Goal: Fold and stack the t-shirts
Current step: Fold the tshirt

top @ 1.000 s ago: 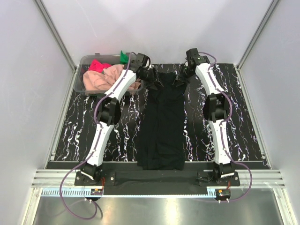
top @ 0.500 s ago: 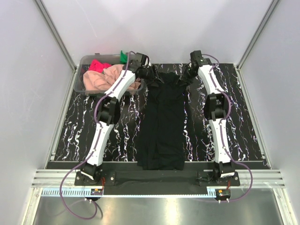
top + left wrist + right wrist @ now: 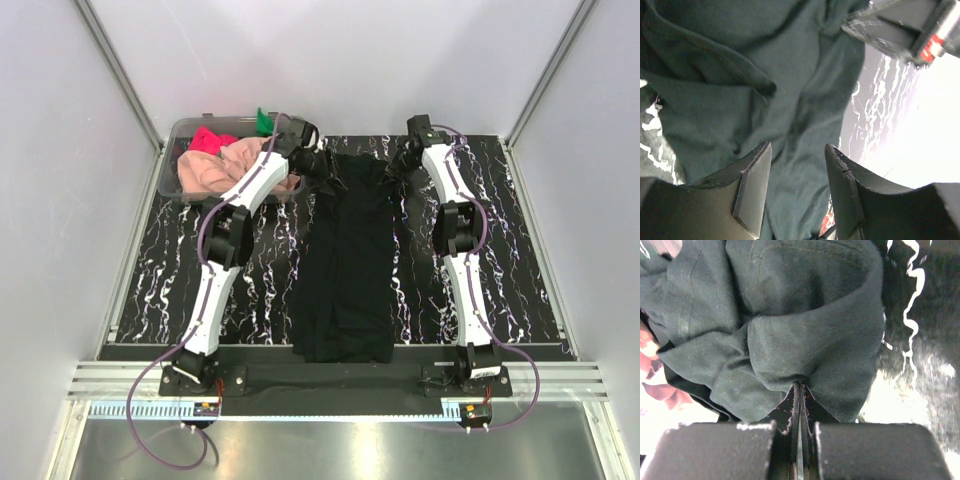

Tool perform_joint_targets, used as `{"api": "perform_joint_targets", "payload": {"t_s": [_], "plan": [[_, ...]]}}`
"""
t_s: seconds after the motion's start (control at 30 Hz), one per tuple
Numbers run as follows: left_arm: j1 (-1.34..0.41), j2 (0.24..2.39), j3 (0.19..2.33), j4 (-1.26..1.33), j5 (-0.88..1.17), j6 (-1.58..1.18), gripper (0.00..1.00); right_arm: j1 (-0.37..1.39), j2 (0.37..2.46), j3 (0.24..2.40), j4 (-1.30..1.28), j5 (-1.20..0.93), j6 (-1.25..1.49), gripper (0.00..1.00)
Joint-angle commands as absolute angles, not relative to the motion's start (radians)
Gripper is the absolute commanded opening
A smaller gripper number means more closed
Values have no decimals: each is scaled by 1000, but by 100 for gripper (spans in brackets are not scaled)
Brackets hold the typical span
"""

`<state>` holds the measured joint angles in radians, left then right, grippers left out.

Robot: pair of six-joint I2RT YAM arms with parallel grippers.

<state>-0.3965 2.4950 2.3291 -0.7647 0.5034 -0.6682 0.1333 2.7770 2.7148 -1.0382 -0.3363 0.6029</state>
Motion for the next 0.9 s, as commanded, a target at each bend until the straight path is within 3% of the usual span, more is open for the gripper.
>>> {"api": "perform_joint_targets", "payload": {"t_s": [0.0,0.6,0.87], "plan": [[-399,2356,2287,-752,506,-621,51,117,2816,2784,-1000,-370,627,0],[-405,2264,2120,-779,476,-543,50,57,2896,2829,-855,-469,718,1],[-405,2255,2088,-784,466,-528,50,48,2907,2829,-769,-518,741,18]]}}
